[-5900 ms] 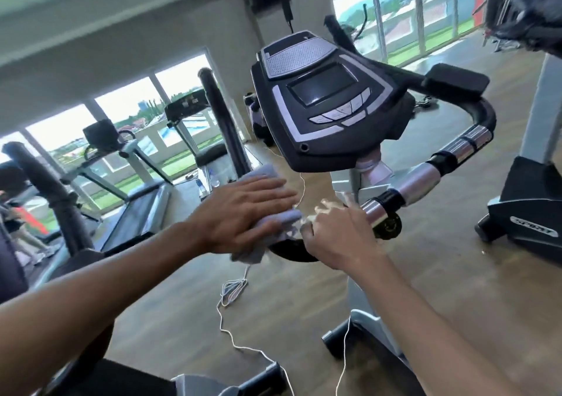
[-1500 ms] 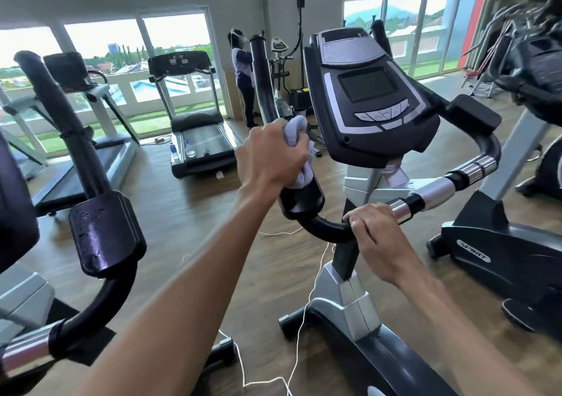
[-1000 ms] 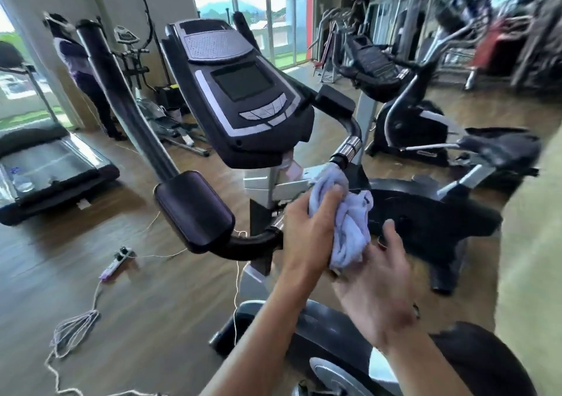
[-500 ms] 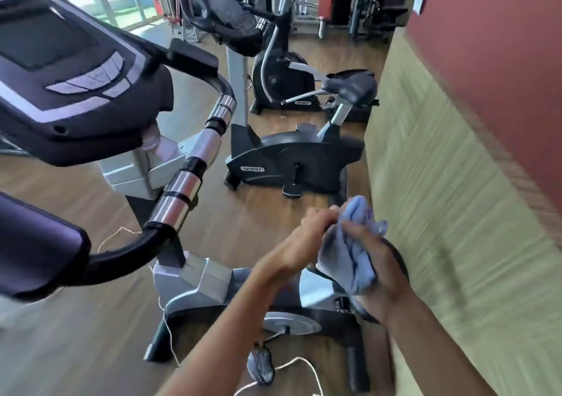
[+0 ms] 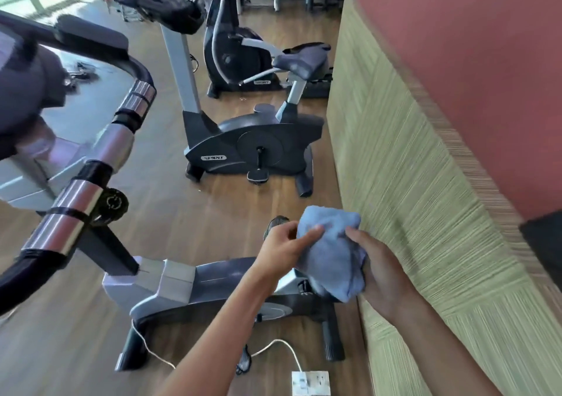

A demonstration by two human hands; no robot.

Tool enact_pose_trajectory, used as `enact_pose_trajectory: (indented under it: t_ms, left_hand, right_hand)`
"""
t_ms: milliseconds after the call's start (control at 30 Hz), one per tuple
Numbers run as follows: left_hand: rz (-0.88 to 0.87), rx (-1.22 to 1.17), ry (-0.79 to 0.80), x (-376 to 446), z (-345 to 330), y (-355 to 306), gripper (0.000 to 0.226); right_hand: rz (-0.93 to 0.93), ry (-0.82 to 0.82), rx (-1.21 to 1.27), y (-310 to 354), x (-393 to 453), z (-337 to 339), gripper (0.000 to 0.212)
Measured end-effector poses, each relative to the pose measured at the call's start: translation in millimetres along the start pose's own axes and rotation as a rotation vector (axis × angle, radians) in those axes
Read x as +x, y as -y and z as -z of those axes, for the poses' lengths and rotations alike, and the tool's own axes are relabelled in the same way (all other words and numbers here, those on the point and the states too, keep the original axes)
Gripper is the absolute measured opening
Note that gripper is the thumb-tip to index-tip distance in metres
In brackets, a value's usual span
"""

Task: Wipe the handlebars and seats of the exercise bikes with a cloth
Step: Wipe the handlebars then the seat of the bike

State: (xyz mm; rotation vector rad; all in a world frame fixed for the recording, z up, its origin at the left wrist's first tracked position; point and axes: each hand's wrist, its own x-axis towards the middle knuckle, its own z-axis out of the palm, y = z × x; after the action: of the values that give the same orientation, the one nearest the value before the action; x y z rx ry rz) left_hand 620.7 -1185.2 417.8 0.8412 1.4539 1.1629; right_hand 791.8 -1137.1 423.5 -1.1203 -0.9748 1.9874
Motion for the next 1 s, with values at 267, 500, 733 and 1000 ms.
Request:
enact_pose_trajectory:
  t_ms: [267,500,733,1000]
  left_hand:
    - [0.080,-0.042,0.148,42,-2,19,0.039]
    - [0.059,0.174,0.135,102,-6,56,0.067]
    - [0.237,0.036,0.214,130,-21,70,0.033]
    - [0.171,0.034,0.066,152,-30,82,0.059]
  right_hand:
    - [0.089,-0.126,-0.134,-12,33,19,0.026]
    - [0.318,-0.440,-0.642,-33,88,31,0.009]
    - [0.589,-0.517,-1.227,-49,121,65,0.023]
    - [0.283,-0.437,-0.639,-59,118,80,0.043]
